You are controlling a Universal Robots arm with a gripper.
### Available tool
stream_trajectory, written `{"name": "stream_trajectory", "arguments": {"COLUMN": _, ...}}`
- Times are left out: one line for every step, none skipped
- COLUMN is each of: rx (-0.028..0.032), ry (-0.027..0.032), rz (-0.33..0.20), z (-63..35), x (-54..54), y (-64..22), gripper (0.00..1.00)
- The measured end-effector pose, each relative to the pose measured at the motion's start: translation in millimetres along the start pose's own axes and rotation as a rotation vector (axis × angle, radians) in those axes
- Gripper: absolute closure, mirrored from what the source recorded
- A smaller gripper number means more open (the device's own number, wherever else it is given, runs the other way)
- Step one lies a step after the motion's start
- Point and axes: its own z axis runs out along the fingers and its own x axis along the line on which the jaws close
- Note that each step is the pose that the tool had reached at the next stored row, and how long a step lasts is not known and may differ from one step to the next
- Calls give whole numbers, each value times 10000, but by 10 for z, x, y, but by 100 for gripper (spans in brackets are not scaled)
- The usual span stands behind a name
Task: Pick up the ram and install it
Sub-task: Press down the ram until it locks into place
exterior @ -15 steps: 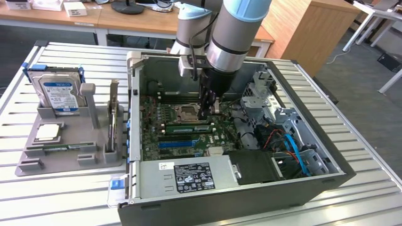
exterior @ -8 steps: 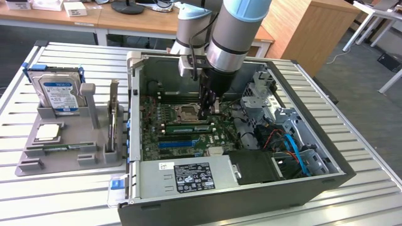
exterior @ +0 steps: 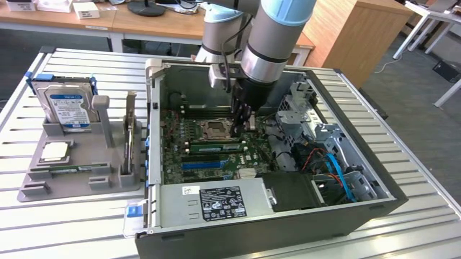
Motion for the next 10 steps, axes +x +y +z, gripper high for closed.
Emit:
{"name": "stream_trajectory", "arguments": {"rx": 0, "ry": 0, "rz": -1, "z": -1, "x": 0, "y": -25, "gripper": 89}}
{"name": "stream_trajectory", "arguments": {"rx": 0, "ry": 0, "rz": -1, "z": -2, "x": 0, "y": -50, "gripper": 89}}
{"name": "stream_trajectory", "arguments": {"rx": 0, "ry": -1, "rz": 0, "z": -3, "x": 0, "y": -76, "gripper": 89}}
{"name": "stream_trajectory", "arguments": {"rx": 1, "ry": -1, "rz": 1, "z": -4, "x": 0, "y": -102, "gripper": 89}}
{"name": "stream_trajectory", "arguments": {"rx": 0, "ry": -1, "rz": 0, "z": -5, "x": 0, "y": -129, "gripper": 89}}
{"name": "stream_trajectory", "arguments": {"rx": 0, "ry": 0, "rz": -1, "z": -6, "x": 0, "y": -154, "gripper": 89}}
{"name": "stream_trajectory", "arguments": {"rx": -1, "ry": 0, "rz": -1, "z": -7, "x": 0, "y": -177, "gripper": 89}}
{"name": "stream_trajectory", "arguments": {"rx": 0, "ry": 0, "rz": 0, "z": -8, "x": 0, "y": -198, "gripper": 89}}
{"name": "stream_trajectory", "arguments": {"rx": 1, "ry": -1, "rz": 1, "z": -9, "x": 0, "y": -221, "gripper": 89}}
{"name": "stream_trajectory", "arguments": {"rx": 1, "ry": -1, "rz": 0, "z": -9, "x": 0, "y": -238, "gripper": 89}}
